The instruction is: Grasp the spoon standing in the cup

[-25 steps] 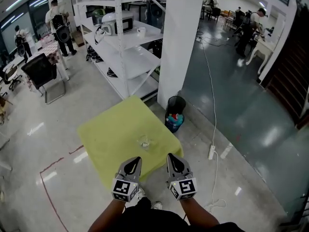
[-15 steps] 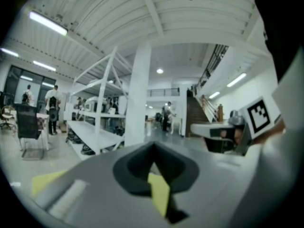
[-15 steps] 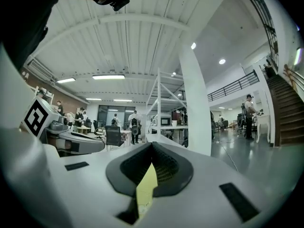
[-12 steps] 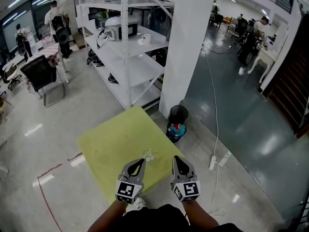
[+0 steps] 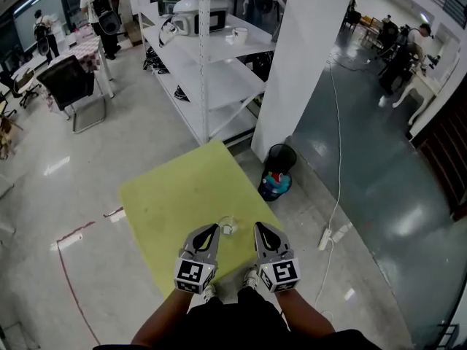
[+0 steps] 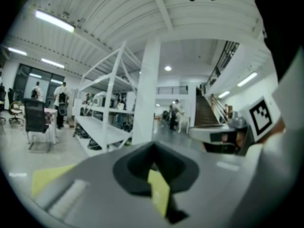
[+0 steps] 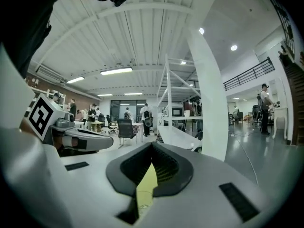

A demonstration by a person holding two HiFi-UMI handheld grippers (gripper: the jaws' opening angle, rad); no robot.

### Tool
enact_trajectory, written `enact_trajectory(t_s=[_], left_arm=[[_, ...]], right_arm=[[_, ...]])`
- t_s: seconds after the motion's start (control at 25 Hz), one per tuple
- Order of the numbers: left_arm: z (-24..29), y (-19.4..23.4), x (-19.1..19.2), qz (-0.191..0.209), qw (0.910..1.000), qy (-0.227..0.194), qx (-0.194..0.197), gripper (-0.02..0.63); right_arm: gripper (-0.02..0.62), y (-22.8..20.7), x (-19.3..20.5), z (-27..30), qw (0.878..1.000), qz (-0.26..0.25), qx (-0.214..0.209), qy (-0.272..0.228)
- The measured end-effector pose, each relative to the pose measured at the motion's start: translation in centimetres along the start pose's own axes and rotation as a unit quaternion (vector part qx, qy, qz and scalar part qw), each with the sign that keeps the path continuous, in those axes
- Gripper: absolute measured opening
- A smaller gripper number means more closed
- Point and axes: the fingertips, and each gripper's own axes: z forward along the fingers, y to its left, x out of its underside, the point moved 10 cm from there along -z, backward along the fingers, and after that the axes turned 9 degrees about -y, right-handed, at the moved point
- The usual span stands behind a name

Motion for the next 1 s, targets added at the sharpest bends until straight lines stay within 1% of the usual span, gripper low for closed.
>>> enact_trajectory(t_s=[0.16,0.28,0.44,0.64,0.72,0.8,0.84,1.0], left_arm=[[0.7,0.2,1.1,-0.007,0.9998,0.001,-0.018,0.006],[0.5,0.6,2.6,-0.015,0.9992,0.015,-0.033,0.006],[0.6,1.1,4.6,-0.042,0.9972,0.029,-0.055,0.006],[1.1,1.8,7.4,-0.06,0.9945,0.048,-0.072,0.006],[1.3,2.0,8.8,-0.077,0.9923,0.06,-0.075,0.008],[1.5,2.4,10.2,-0.096,0.9897,0.072,-0.078,0.088],[1.7,2.5,10.8,-0.102,0.9886,0.078,-0.079,0.097],[2.6,2.5,12.9,-0.111,0.9857,0.096,-0.082,0.098]], right_arm=[[0.008,-0.1,1.2,1.3,0.999,0.008,-0.032,0.019],[0.008,0.3,2.4,1.7,0.998,0.016,-0.048,0.033],[0.008,0.7,3.9,2.2,0.996,0.021,-0.065,0.055],[0.008,1.1,5.7,2.3,0.993,0.035,-0.082,0.077],[0.007,1.2,6.6,2.1,0.991,0.04,-0.087,0.089],[0.008,1.1,7.6,1.9,0.99,0.044,-0.091,0.098],[0.008,1.1,8.1,1.9,0.989,0.047,-0.091,0.102],[0.008,0.6,10.1,2.2,0.988,0.055,-0.084,0.116]])
